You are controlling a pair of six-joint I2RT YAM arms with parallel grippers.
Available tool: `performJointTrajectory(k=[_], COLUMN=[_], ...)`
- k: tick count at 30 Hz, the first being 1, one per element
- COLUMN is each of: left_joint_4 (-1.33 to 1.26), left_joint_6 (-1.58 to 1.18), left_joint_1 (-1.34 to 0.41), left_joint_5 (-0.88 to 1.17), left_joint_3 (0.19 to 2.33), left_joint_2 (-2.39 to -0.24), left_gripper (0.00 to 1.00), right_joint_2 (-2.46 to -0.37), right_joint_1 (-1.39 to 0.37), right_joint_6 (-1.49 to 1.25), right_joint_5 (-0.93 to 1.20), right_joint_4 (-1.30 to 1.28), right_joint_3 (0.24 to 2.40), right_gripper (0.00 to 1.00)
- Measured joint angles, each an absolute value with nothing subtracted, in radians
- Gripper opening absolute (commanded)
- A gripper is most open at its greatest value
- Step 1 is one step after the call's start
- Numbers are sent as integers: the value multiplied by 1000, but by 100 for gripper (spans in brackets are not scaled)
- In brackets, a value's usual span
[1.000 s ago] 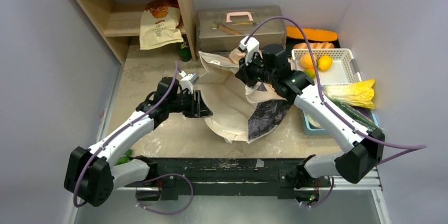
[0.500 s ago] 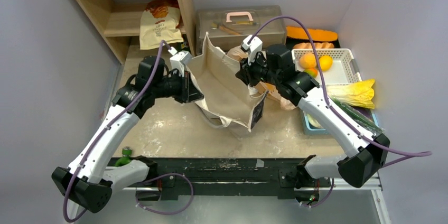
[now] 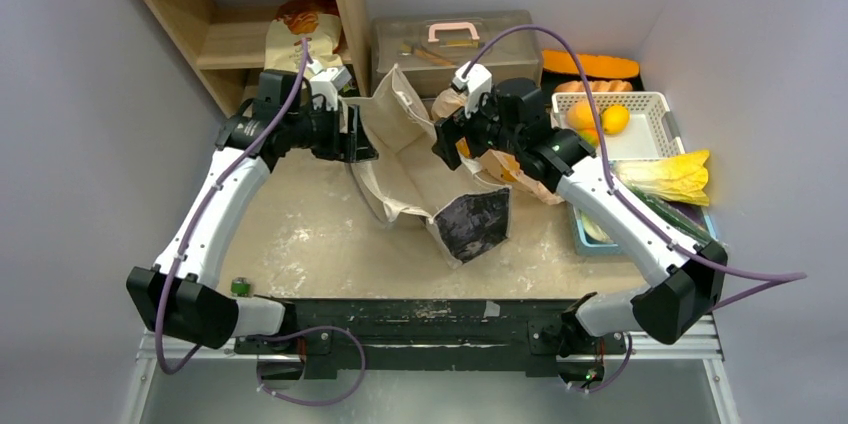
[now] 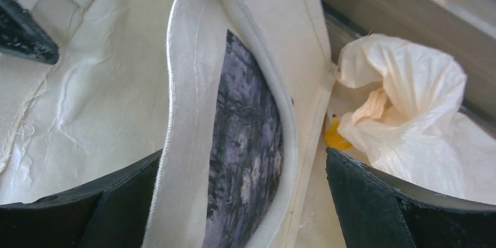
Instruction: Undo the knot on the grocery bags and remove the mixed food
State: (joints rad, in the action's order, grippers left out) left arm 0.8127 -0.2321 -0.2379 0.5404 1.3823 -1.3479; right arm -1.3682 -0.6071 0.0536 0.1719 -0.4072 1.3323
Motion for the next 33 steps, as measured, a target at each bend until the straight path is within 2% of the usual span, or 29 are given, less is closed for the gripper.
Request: performJointTrajectory(k=[4,7,12,21,26,33], left_joint_4=[836,846,908,1074,1172,1305], left_joint_6=[-215,-200,-167,-104,-57,-32], left_joint_1=[-237,-231,-222,-202,-156,83], left_joint_5=[537,533,513,465,439,477], left_joint_3=[1417,1438,1508,1720,1921,2164], left_joint_2=[-1299,-1279,-1282,-1320,-1391,-1566], left_gripper=[81,93,99,100,100,100], right_joint_2=[-1368,-1368,-1368,-1368,-1368,-1367], right_joint_1=[-601,-597,-590,-588,-576,-364], right_joint_6=[59,64,72,81,67,-24], right_joint_5=[142,123,116,170,180,202], right_joint_4=[-405,-399,-389,-388,-381,-383], right_joint_3=[1393,1439,1483,1539,1604,1697], right_gripper=[99,99,99,99,99,99])
